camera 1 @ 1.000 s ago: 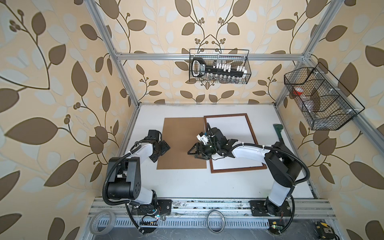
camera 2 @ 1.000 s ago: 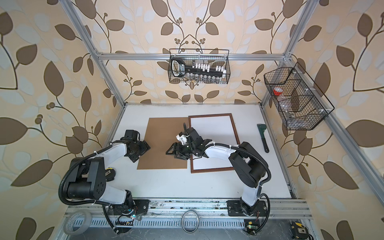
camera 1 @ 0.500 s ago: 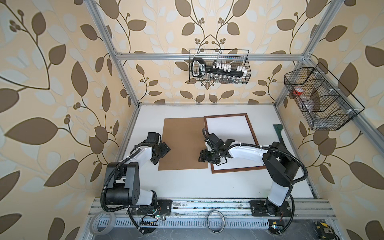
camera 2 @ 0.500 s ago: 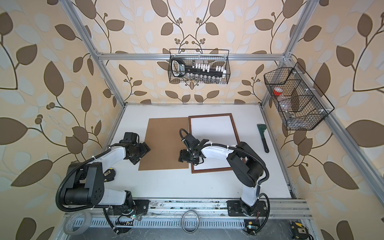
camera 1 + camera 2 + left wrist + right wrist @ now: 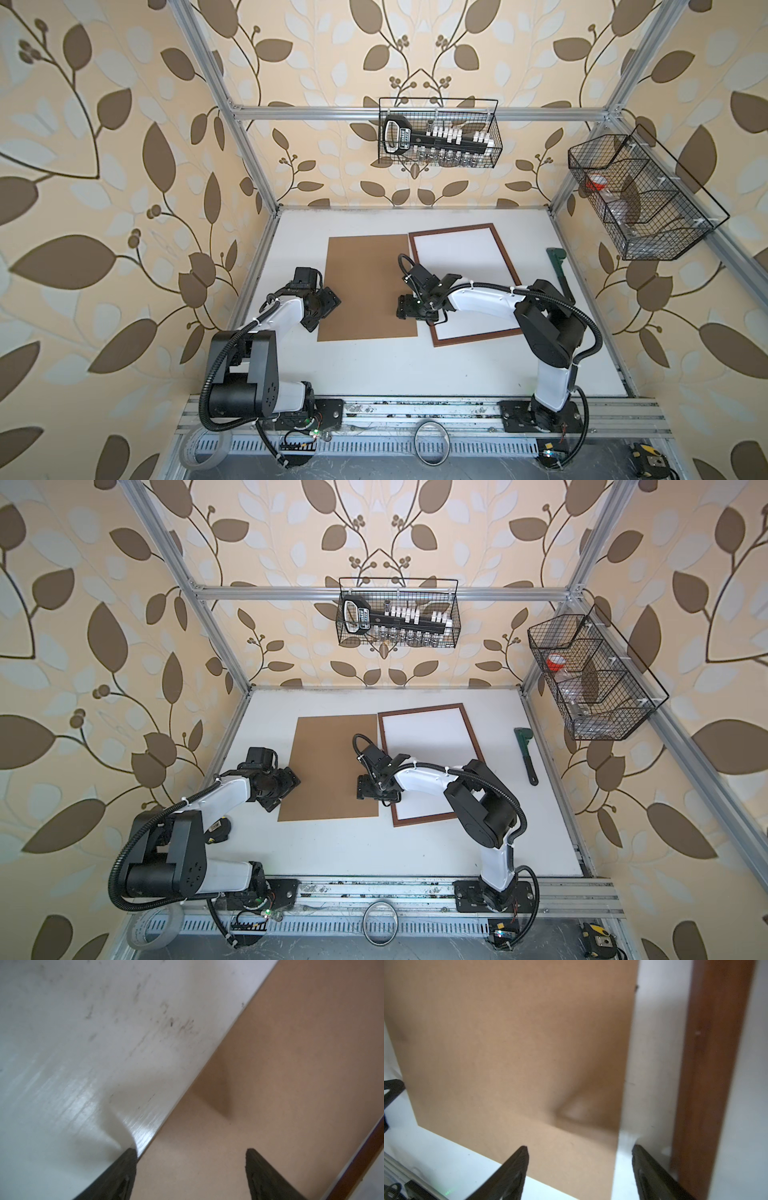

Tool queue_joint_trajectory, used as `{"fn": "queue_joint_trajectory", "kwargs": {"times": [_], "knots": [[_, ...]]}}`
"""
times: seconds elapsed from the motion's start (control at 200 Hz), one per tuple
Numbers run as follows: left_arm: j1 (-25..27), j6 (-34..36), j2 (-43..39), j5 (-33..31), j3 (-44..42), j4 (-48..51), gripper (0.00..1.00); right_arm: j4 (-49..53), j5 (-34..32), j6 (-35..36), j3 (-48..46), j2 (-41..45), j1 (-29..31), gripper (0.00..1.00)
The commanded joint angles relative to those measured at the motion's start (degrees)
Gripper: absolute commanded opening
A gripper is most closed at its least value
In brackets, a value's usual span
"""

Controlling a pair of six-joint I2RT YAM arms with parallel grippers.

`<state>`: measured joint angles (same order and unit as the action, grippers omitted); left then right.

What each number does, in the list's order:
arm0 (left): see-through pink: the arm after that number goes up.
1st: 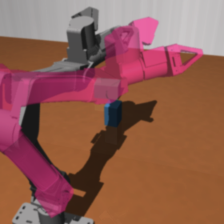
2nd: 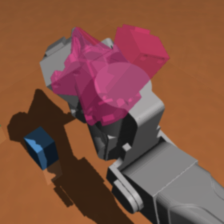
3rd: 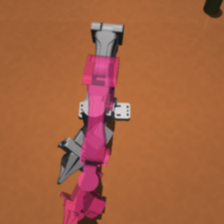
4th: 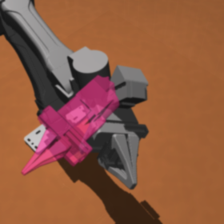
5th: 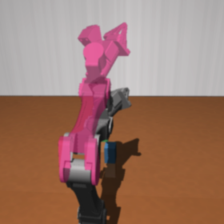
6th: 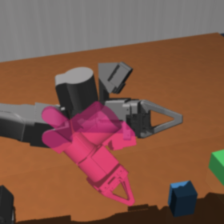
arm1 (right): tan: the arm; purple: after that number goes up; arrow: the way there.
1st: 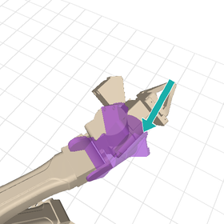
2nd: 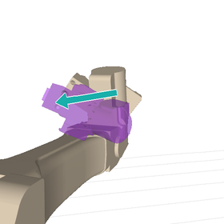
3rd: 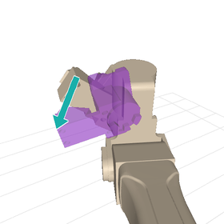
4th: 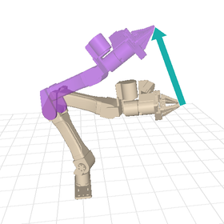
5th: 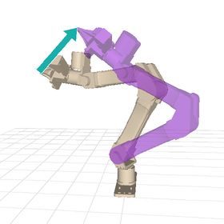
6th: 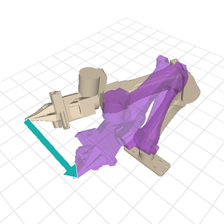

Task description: Put the photo into the frame

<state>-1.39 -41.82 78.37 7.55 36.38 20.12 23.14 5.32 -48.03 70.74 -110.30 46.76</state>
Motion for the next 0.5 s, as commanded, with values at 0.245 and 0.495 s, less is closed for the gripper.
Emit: {"fn": "queue_joint_trajectory", "kwargs": {"times": [0.245,0.495], "knots": [[5.83,-8.22,0.47,8.72,-8.7,3.21,0.8,-16.93,21.63,-10.01,-9.03,-4.73,0.47,0.94],[6.42,-9.5,-1.15,9.83,-11.27,2.57,0.8,-26.5,27.28,-14.89,-10.85,2.59,-0.14,0.94]]}}
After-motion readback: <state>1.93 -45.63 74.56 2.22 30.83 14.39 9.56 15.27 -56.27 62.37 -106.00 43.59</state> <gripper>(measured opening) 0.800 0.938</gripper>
